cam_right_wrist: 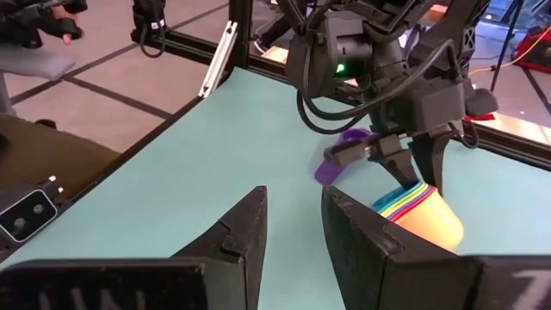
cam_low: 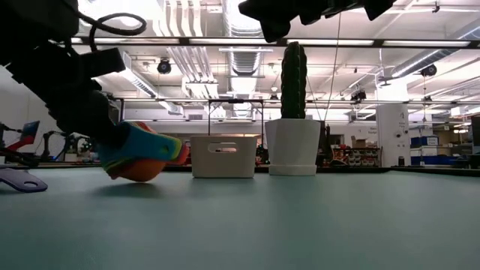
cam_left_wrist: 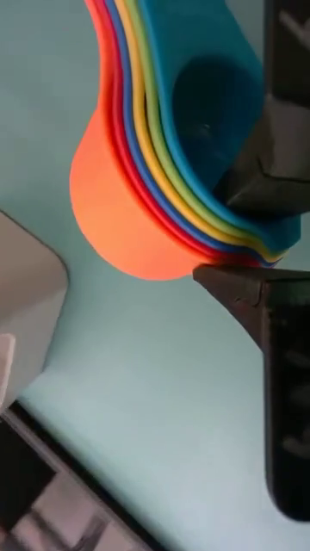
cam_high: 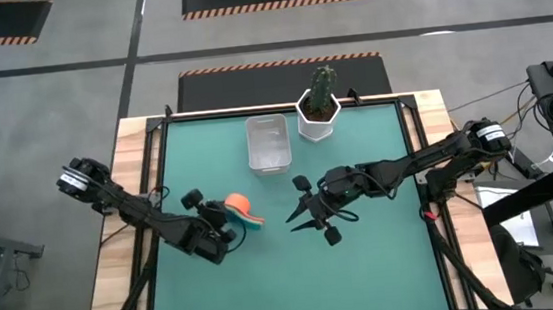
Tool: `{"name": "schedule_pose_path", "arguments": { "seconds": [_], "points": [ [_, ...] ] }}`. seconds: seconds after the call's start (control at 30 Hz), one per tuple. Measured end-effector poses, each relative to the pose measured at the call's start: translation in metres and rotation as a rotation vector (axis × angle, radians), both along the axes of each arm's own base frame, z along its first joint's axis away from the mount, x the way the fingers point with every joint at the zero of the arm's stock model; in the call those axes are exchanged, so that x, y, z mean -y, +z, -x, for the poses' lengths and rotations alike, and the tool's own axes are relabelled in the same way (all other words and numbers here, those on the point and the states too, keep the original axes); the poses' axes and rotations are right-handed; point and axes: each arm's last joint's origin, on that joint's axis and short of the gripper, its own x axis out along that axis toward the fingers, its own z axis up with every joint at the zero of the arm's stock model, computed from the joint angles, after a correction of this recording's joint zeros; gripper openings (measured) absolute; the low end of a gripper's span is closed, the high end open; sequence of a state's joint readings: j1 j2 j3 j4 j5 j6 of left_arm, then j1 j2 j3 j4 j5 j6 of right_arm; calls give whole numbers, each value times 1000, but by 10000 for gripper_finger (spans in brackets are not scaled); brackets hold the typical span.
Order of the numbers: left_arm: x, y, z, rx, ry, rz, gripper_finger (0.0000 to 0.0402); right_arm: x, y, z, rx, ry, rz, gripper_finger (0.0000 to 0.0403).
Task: Nest measuring cups in basket
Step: Adjust the nested measuring cups
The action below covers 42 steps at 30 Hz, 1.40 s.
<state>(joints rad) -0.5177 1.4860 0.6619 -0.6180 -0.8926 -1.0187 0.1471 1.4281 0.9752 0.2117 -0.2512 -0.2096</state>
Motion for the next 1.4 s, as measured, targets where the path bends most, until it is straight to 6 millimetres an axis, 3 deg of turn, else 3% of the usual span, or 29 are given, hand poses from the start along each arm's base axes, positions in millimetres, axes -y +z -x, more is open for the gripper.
{"name": "schedule_pose_path", "arguments": {
  "seconds": [0.3, 0.6, 1.0, 1.4],
  "points": [
    [-12, 40, -22, -107, 182, 373, 51, 0, -2, 1, -27, 0, 4, 100],
    [-35, 67, -45, -269, -16, 620, 50, 0, -6, 2, -64, 0, 9, 100],
    [-91, 58, -36, -430, 92, 796, 50, 2, 3, 14, -101, 2, 12, 100],
    [-96, 48, -39, -487, 88, 801, 106, 2, 2, 18, -151, 1, -5, 100]
  ]
}}
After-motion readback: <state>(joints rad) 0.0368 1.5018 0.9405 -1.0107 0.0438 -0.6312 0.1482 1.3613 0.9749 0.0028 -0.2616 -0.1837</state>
